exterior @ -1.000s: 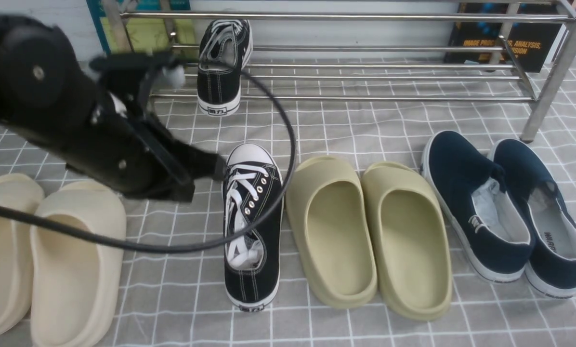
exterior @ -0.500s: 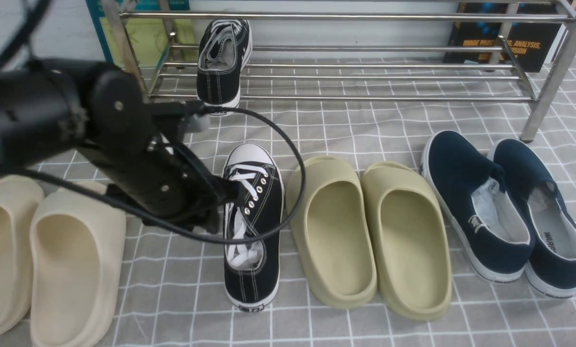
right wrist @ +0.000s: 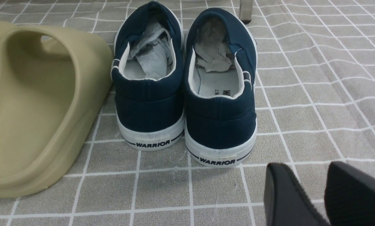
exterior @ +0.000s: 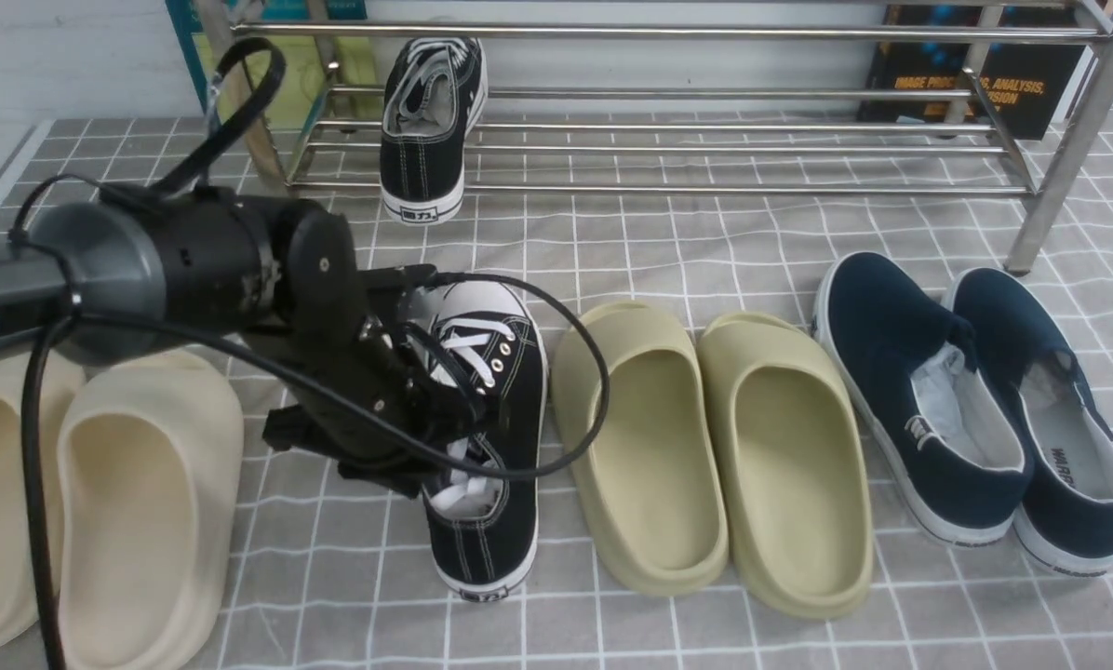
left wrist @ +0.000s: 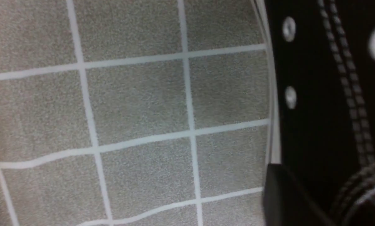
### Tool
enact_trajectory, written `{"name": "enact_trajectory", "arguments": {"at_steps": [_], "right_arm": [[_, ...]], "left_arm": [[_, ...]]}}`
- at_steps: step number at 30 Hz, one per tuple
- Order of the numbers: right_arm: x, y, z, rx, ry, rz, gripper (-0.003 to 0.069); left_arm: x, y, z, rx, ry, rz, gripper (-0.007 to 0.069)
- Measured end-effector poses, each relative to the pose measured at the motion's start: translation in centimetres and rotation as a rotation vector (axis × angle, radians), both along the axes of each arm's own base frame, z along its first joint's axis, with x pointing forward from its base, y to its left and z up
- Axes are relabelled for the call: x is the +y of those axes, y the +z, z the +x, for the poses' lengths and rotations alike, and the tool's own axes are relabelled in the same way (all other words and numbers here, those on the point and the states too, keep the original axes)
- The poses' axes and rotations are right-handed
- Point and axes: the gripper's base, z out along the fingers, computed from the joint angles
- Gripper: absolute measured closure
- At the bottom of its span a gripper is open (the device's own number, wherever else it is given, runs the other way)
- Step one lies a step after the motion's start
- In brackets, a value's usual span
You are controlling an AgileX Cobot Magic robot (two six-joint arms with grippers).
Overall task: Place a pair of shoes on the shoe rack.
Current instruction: Use the left arm to grab the shoe closest to it, then use the left arm to put a shoe into the shoe rack
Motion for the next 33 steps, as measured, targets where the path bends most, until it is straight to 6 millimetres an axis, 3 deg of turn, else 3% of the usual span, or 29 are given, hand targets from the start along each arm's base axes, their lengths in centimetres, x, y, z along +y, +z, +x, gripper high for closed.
{"name": "enact_trajectory", "arguments": {"at_steps": [3, 6, 10, 17, 24, 29, 33], "right_arm": [[0.0, 0.0, 0.0, 0.000, 0.000, 0.000, 0.0420], [0.0, 0.0, 0.0, 0.000, 0.000, 0.000, 0.0420], [0.0, 0.0, 0.0, 0.000, 0.000, 0.000, 0.0420], [0.0, 0.0, 0.0, 0.000, 0.000, 0.000, 0.0420], [0.0, 0.0, 0.0, 0.000, 0.000, 0.000, 0.0420], [0.0, 0.0, 0.0, 0.000, 0.000, 0.000, 0.0420], [0.0, 0.0, 0.0, 0.000, 0.000, 0.000, 0.0420]], "left_arm": [[0.1, 0.9, -0.2, -0.026, -0.004, -0.004, 0.0638], [0.3, 2.5, -0.7, -0.060, -0.008, -0.015, 0.0638], [0.7, 6.0, -1.9, -0.119, -0.014, -0.049, 0.0638], [-0.1, 10.4, -0.6, -0.193, -0.019, -0.109, 0.0638], [-1.5, 10.1, 2.7, -0.194, -0.017, -0.126, 0.0638], [-2.9, 7.5, 5.9, -0.135, 0.018, -0.125, 0.0638], [-3.5, 6.8, 7.8, -0.104, 0.040, -0.104, 0.0638]]}}
